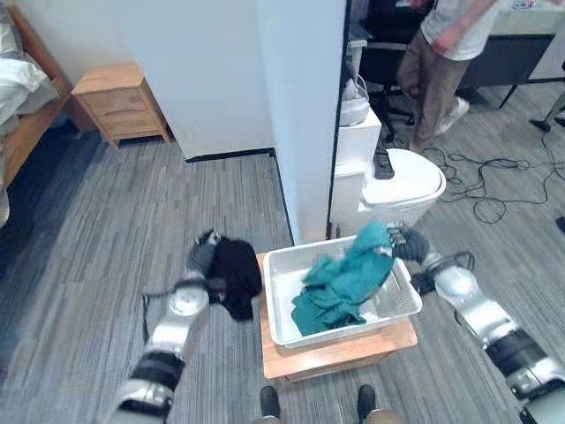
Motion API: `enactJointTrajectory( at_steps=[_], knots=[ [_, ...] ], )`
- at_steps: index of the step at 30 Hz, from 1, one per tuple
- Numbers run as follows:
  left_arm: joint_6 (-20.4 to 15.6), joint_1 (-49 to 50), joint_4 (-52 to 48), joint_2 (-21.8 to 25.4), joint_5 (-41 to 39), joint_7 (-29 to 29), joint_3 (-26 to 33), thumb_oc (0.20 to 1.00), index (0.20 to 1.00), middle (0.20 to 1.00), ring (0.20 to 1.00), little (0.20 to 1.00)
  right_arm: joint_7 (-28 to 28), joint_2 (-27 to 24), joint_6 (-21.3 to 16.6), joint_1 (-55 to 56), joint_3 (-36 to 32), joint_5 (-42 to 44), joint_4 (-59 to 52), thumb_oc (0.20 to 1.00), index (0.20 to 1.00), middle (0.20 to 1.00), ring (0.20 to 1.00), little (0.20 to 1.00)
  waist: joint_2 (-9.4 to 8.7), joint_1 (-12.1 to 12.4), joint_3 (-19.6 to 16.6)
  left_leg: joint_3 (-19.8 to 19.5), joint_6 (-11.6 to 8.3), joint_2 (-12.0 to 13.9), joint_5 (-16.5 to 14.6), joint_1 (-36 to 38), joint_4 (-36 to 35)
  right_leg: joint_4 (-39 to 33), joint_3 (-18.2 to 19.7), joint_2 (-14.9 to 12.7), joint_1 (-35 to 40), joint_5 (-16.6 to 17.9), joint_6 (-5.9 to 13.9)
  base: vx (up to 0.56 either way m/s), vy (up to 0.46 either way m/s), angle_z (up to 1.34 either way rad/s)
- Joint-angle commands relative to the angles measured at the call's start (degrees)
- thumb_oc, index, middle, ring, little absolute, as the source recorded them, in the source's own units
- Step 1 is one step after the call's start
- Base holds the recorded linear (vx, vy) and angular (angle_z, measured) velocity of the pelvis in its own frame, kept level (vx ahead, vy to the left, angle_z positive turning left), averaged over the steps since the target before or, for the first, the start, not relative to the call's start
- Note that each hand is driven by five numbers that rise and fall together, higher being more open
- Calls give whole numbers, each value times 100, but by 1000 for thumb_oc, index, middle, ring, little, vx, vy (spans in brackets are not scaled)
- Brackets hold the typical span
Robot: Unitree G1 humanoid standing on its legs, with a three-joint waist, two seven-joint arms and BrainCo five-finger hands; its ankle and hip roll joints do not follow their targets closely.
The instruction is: Tidy up the quilt and then pick up the clothes from the bed and put them into the laundry hamper.
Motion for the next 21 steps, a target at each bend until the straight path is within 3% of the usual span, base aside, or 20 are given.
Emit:
enactJointTrajectory(
  at_steps=[1,2,3,7,8,9,12,16,21],
  knots=[
    [-819,-1428,85,220,-354,-228,-431,200,200,200,200,200,-138,-206,-759,-787,281,-1344,-106,1000,1000,1000,1000,1000,0,-82,69,133,-193,43,-815,656,11,23,20,-34,253,-1010,184,15,-39,-4],
    [-820,-1428,85,220,-354,-229,-431,200,200,200,200,200,-139,-206,-760,-788,282,-1345,-105,1000,1000,1000,1000,1000,1,-83,70,133,-193,44,-815,658,11,23,20,-33,254,-1010,183,12,-64,2],
    [-1168,-1113,-259,37,-400,-381,-637,200,200,200,200,200,-298,-421,-998,-808,669,-2109,-163,1000,1000,1000,1000,1000,-1,-132,72,150,-204,53,-810,717,11,23,43,-20,291,-1034,169,13,-60,-4],
    [-1361,-761,-1031,-220,-317,-353,-979,200,200,200,200,200,-512,-452,-911,-973,884,-2764,-91,1000,1000,1000,1000,1000,41,-273,63,248,-209,76,-822,823,11,23,115,13,325,-1074,155,13,-44,-11],
    [-1444,518,-2713,-161,-21,-574,-1046,200,200,200,200,200,-769,-630,-883,-592,572,-2787,-160,1000,1000,1000,1000,1000,53,-163,117,201,-183,58,-875,887,11,23,77,4,412,-1130,152,-64,-46,-9],
    [-1435,1238,-3532,173,-82,-920,-739,200,200,200,200,200,-847,-769,-904,-224,204,-2894,-298,1000,1000,1000,1000,1000,73,-79,146,163,-161,53,-783,803,11,23,73,13,338,-1074,122,-59,-49,-33],
    [-1352,2180,-4696,536,-607,-1398,-321,200,200,200,200,200,-900,-902,-702,376,-647,-2988,-305,1000,1000,1000,1000,1000,126,-69,138,125,-133,-1,-837,785,11,23,80,11,318,-1126,135,-25,-30,-13],
    [-1350,2061,-4934,287,-93,-1363,-588,200,200,200,200,200,-1002,-803,-784,842,-1113,-2865,-379,1000,1000,1000,1000,1000,116,-165,149,190,-94,-32,-909,821,11,23,159,11,282,-1126,139,-1,-10,8],
    [-1206,1718,-4375,-85,844,-1036,-759,200,200,200,200,200,-1091,-729,-742,1413,-1663,-2639,-273,1000,1000,1000,1000,1000,50,-323,262,218,-63,-54,-944,758,11,23,260,18,127,-1071,135,-14,-20,-8]
  ],
)
